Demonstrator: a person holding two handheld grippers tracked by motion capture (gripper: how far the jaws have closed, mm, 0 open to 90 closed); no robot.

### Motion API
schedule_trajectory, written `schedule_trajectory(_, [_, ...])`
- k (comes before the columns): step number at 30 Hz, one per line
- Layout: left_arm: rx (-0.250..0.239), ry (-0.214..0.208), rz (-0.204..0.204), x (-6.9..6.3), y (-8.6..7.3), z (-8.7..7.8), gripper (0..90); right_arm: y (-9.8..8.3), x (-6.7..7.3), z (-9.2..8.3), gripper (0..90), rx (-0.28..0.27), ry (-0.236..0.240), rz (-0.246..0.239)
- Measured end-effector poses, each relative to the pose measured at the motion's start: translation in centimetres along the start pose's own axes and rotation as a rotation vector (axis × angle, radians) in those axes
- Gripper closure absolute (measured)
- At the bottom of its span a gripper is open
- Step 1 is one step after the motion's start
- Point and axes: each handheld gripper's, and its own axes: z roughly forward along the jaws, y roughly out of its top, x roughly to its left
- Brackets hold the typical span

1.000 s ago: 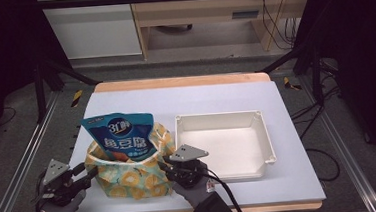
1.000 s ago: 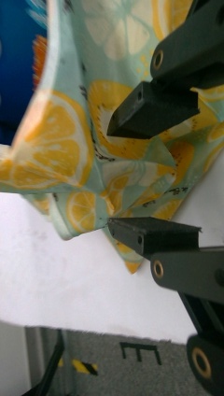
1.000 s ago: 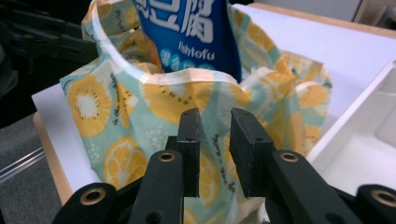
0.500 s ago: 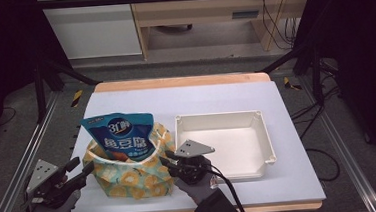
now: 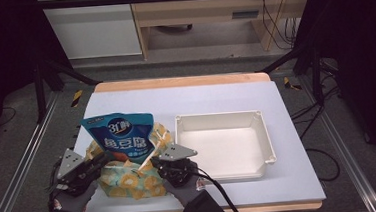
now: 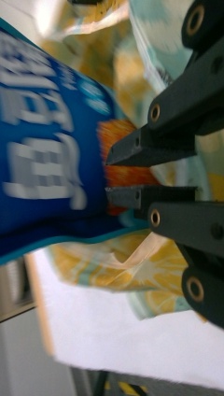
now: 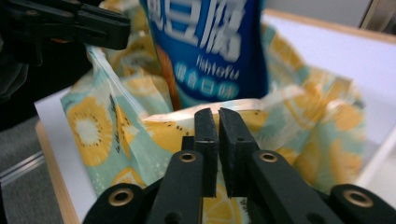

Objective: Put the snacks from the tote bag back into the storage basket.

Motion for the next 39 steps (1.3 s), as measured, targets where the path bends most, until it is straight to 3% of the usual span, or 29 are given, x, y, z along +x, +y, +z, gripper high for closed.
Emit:
schedule_trajectory(4, [0.099, 0.021, 0.031, 0.6, -1.6, 1.4, 82.1, -1.0, 0.2, 0.9, 89.1, 0.044, -0.02, -0.007])
schedule_trajectory(8, [0.171, 0.029, 0.01, 1.5, -3.1, 2.8, 82.1, -2.2, 0.0, 1.7, 89.2, 0.082, -0.043, 0.011])
schedule_trajectory(15, [0.224, 0.017, 0.03, 1.4, -3.7, 3.7, 82.1, -3.9, 0.0, 2.4, 89.2, 0.13, -0.056, 0.019])
schedule_trajectory(18, [0.262, 0.013, 0.026, 1.5, -4.1, 4.3, 82.2, -4.1, 0.1, 2.5, 89.0, 0.137, -0.051, 0.016])
schedule_trajectory(25, [0.3, 0.001, 0.02, 1.6, -4.4, 4.8, 81.6, -4.7, 0.3, 3.2, 88.4, 0.168, -0.057, 0.012])
schedule_trajectory(32, [0.261, -0.006, 0.003, 1.7, -4.1, 4.1, 74.0, -4.8, 0.5, 3.4, 84.9, 0.185, -0.044, 0.017])
schedule_trajectory(35, [0.189, -0.007, -0.004, 1.4, -3.7, 3.0, 69.6, -4.6, 0.4, 3.2, 82.6, 0.172, -0.043, 0.015])
schedule_trajectory(39, [0.104, -0.015, -0.007, 0.9, -3.1, 1.1, 63.6, -3.7, 0.3, 2.0, 76.2, 0.109, -0.016, 0.029])
